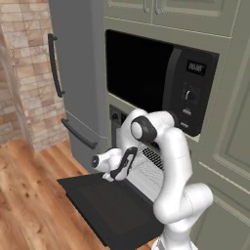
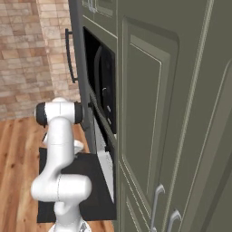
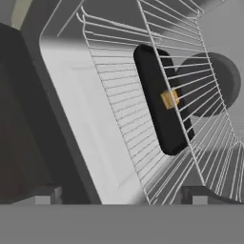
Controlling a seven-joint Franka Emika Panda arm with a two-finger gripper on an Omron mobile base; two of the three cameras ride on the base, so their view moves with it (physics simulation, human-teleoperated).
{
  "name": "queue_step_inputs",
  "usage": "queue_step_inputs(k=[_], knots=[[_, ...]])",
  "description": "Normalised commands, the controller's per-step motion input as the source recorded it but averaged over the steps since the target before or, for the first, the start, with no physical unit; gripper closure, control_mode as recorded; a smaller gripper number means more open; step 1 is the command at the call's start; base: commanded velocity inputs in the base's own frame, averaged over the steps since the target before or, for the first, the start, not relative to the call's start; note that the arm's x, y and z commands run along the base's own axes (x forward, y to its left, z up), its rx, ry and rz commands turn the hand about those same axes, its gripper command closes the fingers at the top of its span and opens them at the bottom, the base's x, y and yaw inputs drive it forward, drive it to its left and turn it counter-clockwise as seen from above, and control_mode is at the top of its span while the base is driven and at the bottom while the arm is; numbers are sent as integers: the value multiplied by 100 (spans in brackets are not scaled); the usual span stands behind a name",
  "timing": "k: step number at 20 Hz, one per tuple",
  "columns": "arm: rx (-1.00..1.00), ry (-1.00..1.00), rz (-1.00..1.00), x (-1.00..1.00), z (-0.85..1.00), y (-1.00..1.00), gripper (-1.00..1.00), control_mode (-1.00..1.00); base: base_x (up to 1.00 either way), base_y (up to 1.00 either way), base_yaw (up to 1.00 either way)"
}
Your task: Take the baked cake out of the oven and place it on the plate for cooling. Then close the oven door.
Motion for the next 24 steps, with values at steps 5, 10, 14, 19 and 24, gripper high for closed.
queue_step_inputs(k=[5, 10, 14, 19, 24], knots=[[-15, 2, -7, 56, -32, -15, -100, -100, 0, 0, 0], [-15, 8, -5, 60, -54, -24, -100, -100, 0, 0, 0], [-13, 10, -5, 61, -62, -40, -100, -100, 0, 0, 0], [-12, 11, -4, 54, -55, -35, -100, -100, 0, 0, 0], [-11, 11, -2, 54, -56, -27, -100, -100, 0, 0, 0]])
